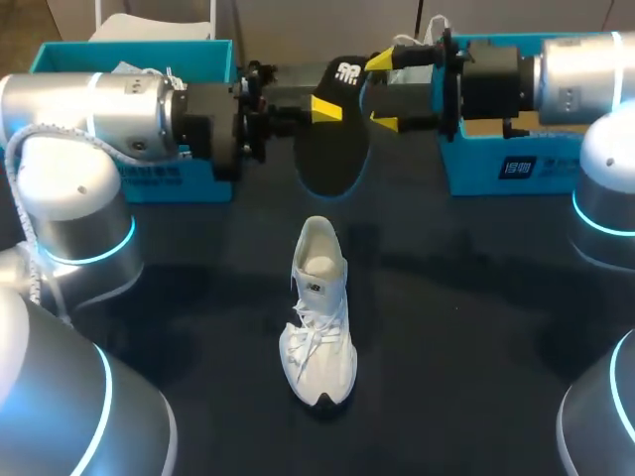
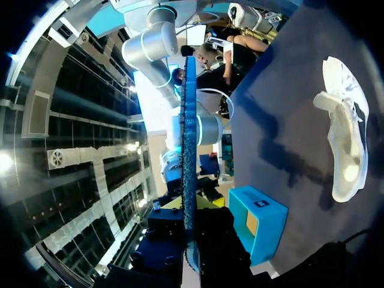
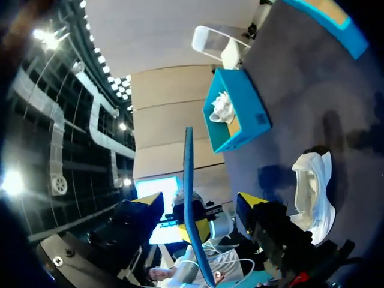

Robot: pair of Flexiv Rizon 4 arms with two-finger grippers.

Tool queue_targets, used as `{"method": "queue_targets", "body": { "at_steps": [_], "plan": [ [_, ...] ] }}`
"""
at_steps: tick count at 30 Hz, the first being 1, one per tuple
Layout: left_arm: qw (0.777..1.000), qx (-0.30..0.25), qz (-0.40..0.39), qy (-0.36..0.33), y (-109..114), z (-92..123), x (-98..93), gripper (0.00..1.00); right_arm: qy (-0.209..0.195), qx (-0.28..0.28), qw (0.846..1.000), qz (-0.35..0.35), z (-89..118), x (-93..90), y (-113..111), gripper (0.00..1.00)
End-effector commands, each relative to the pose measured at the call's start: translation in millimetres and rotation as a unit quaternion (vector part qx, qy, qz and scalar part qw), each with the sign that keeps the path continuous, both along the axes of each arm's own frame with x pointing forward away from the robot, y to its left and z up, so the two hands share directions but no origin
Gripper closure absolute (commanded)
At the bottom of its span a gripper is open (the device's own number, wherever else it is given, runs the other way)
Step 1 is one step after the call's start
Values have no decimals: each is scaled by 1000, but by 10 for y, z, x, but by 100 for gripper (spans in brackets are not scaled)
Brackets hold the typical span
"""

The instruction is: Take the shoe out of the shoebox, open the shoe tongue, remove and reinsert the insole, then place the shoe into the shoebox

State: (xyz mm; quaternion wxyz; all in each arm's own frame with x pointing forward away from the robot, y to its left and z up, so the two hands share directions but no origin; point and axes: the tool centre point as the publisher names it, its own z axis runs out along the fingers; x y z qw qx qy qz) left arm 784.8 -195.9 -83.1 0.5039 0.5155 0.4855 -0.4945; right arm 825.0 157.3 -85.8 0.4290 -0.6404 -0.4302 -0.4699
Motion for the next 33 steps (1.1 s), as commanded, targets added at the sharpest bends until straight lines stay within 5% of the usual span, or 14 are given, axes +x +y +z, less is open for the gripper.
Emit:
{"method": "queue_targets", "body": {
  "at_steps": [1, 13, 27, 33],
  "plan": [
    [1000, 1, 2, 5, 162, 41, -75, 100, -35, 10, 999, 14, -19, -163, -181, 0],
    [1000, 3, -7, 29, 417, 165, -215, 100, -118, -1, 992, 50, -73, -352, -533, 0],
    [1000, 3, -7, 29, 417, 165, -215, 100, -132, 6, 988, 76, -55, -374, -935, 0],
    [1000, 3, -7, 29, 417, 165, -215, 100, -132, 6, 988, 76, -55, -374, -935, 0]
  ]
}}
